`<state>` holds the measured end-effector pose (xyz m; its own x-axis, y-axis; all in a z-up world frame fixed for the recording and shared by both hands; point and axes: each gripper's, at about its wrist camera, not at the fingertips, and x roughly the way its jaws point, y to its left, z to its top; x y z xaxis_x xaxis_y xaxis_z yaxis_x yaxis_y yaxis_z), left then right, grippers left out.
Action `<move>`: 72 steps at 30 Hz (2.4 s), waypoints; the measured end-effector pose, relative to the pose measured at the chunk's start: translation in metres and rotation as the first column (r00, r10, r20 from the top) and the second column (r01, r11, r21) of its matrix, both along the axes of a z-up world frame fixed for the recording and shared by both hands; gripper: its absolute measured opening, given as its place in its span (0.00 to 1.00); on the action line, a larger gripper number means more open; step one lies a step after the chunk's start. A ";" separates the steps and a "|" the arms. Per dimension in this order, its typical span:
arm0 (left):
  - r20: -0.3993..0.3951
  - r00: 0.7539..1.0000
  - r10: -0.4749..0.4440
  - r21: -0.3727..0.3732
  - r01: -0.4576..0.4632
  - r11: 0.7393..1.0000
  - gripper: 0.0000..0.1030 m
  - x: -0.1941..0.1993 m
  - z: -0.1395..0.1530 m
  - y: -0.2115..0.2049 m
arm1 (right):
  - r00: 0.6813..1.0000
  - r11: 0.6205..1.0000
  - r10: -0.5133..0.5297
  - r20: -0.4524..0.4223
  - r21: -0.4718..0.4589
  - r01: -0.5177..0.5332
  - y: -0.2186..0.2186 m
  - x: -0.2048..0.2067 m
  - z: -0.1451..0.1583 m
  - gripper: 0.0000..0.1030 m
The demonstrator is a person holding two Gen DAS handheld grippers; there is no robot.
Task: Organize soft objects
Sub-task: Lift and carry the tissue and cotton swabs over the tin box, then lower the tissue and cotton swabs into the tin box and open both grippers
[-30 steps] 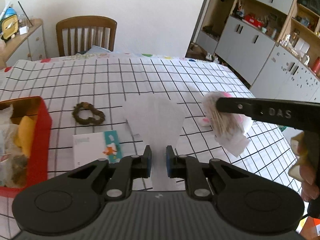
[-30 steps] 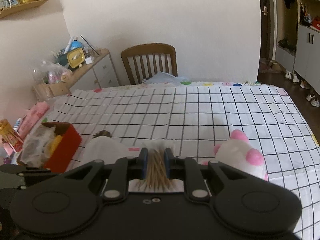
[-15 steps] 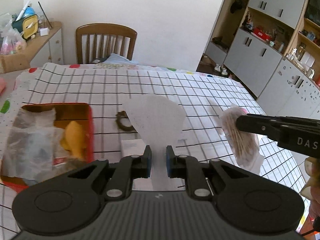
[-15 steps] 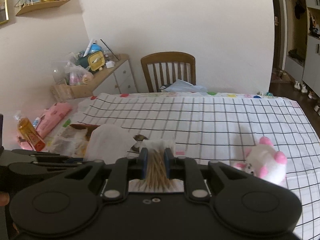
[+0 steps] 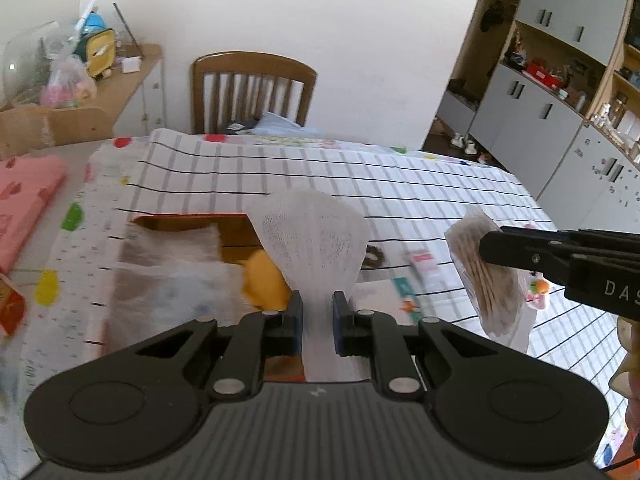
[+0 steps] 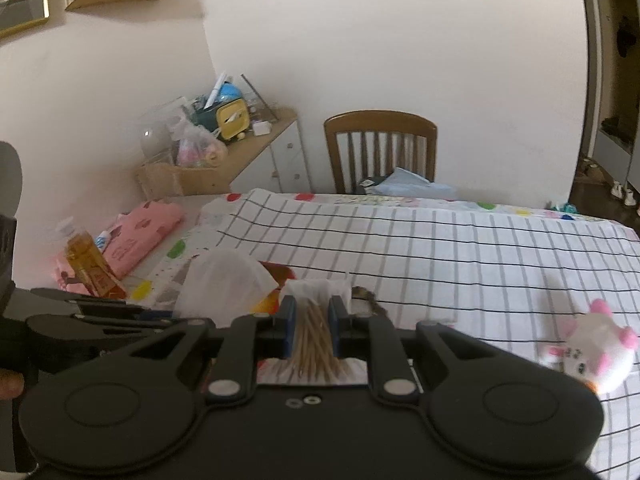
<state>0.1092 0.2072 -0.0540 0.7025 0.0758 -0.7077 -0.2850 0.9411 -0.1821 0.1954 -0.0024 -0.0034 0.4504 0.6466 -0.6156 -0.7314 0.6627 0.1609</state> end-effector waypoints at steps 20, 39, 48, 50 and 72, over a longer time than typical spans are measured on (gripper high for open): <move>0.028 0.996 0.085 0.079 -0.087 0.993 0.14 0.002 0.011 0.104 | 0.996 0.997 0.065 -0.063 -0.033 -0.067 0.109 0.010 -0.042 0.15; -0.180 0.984 -0.019 0.002 0.020 1.000 0.14 0.036 -0.075 0.109 | 0.988 0.989 0.084 -0.131 -0.113 -0.099 0.143 0.022 -0.093 0.15; -0.211 0.977 -0.017 -0.003 0.017 1.000 0.14 0.040 -0.087 0.108 | 0.984 0.987 0.093 -0.149 -0.117 -0.111 0.150 0.027 -0.096 0.17; -0.206 0.978 -0.019 -0.002 0.019 1.000 0.14 0.040 -0.086 0.108 | 0.981 0.987 0.099 -0.164 -0.108 -0.117 0.148 0.029 -0.094 0.19; -0.094 0.996 0.004 0.024 -0.002 1.000 0.68 0.011 -0.046 0.088 | 0.986 0.993 0.108 -0.125 -0.042 -0.114 0.111 0.007 -0.050 0.44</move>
